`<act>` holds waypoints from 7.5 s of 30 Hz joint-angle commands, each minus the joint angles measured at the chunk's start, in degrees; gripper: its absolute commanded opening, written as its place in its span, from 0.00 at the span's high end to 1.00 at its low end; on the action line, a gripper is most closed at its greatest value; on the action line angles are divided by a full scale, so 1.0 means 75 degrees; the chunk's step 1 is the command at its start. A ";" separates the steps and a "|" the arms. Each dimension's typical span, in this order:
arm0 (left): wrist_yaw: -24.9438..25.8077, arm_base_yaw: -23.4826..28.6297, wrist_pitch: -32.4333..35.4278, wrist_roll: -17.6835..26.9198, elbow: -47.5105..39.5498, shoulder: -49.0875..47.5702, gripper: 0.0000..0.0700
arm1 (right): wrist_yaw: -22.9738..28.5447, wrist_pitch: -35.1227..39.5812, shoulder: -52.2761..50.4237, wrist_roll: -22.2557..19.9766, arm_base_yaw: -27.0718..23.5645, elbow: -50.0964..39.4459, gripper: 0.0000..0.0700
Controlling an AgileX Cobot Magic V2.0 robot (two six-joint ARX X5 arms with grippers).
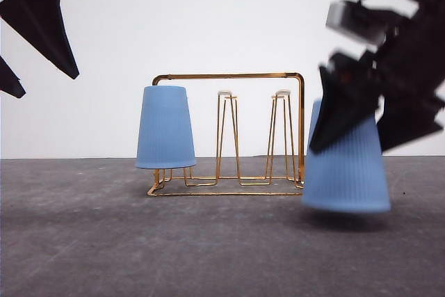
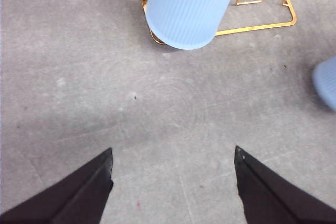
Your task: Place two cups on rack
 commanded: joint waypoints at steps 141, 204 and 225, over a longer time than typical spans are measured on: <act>0.0143 0.3386 0.3284 0.1667 -0.6009 -0.7382 1.00 | -0.0034 0.1526 -0.3903 0.0294 -0.0606 -0.1931 0.97; 0.0143 0.3386 0.3281 0.1667 -0.6009 -0.7382 1.00 | 0.1763 0.1528 -0.9690 0.0223 -0.3016 -0.5862 0.97; 0.0143 0.3386 0.3281 0.1667 -0.6009 -0.7382 1.00 | 0.1763 0.1528 -0.9690 0.0223 -0.3016 -0.5862 0.97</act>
